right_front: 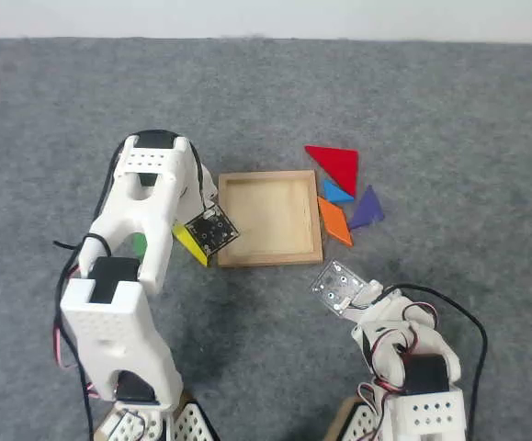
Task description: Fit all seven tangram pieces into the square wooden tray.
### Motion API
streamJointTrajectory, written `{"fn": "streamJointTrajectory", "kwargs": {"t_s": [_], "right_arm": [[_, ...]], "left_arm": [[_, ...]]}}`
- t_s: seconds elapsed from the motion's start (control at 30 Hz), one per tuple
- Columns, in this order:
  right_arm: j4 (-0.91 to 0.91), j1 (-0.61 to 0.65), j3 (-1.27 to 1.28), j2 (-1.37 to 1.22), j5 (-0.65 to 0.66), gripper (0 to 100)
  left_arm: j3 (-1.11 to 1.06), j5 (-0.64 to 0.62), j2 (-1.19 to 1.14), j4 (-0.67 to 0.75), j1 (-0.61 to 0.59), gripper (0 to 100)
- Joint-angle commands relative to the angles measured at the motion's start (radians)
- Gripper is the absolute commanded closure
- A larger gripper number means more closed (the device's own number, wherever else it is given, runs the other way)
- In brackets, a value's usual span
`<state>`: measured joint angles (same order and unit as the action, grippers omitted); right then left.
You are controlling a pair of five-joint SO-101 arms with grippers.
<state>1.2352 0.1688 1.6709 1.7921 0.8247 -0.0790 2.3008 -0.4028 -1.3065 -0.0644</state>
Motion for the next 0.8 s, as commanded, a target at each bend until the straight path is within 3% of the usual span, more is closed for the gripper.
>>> {"fn": "streamJointTrajectory", "kwargs": {"t_s": [0.0,0.77], "right_arm": [[0.012,0.005,0.014,0.016,0.008,99.2],[0.012,0.005,0.014,0.016,0.008,99.2]], "left_arm": [[0.042,-0.052,0.017,0.012,0.008,73],[-0.022,-0.057,0.015,0.015,0.044,73]]}}
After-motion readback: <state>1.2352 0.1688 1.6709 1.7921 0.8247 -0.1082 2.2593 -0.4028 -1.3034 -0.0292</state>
